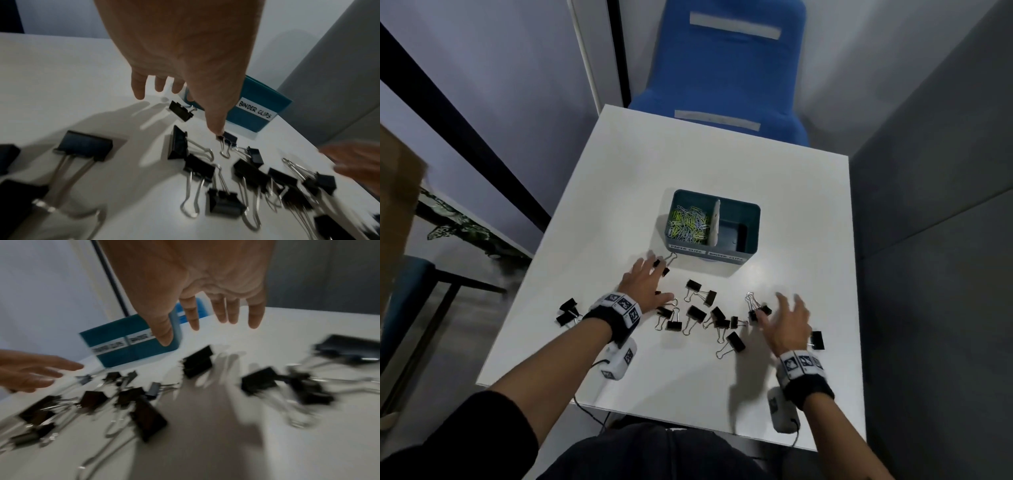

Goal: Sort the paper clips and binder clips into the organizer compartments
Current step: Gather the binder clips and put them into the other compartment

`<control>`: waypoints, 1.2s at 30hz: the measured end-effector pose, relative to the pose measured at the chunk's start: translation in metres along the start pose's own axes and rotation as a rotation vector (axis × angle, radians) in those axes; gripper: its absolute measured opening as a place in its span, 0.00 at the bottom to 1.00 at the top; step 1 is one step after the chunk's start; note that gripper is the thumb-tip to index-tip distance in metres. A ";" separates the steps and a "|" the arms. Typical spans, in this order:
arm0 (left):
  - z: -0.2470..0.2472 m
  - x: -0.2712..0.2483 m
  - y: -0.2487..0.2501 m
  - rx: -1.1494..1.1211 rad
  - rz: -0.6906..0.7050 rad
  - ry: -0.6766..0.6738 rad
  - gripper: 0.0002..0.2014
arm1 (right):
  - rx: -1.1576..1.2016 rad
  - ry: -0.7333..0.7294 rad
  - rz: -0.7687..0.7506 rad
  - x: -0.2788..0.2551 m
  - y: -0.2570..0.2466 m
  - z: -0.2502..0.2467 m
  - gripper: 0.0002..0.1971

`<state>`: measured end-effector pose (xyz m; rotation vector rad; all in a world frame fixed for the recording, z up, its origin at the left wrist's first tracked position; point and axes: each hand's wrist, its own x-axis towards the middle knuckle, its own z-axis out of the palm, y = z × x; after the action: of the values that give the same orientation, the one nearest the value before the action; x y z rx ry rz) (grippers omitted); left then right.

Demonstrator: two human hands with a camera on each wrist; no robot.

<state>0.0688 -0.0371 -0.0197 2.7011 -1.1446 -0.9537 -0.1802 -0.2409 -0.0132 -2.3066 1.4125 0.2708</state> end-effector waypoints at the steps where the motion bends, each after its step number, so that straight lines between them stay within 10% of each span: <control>1: -0.002 0.004 0.001 -0.018 -0.013 -0.034 0.44 | 0.015 -0.018 0.095 0.000 0.017 -0.001 0.37; 5: 0.006 0.012 0.008 0.001 0.012 -0.148 0.44 | 0.083 -0.165 0.293 -0.005 0.061 0.004 0.46; 14: 0.038 -0.022 0.019 0.090 0.132 -0.145 0.42 | -0.083 -0.229 0.060 -0.005 0.006 0.029 0.50; 24: 0.016 -0.101 -0.104 0.011 -0.473 -0.039 0.65 | -0.075 -0.226 -0.293 -0.019 -0.034 0.037 0.41; 29: 0.041 -0.102 -0.122 -0.110 -0.453 -0.112 0.74 | -0.104 -0.031 -0.020 -0.022 -0.002 0.019 0.45; 36: 0.055 -0.088 -0.086 -0.109 -0.187 -0.025 0.66 | -0.025 -0.203 0.243 -0.035 0.019 0.026 0.52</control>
<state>0.0452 0.0933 -0.0424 2.7511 -0.8281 -1.0427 -0.2126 -0.2084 -0.0283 -2.0574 1.5893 0.5805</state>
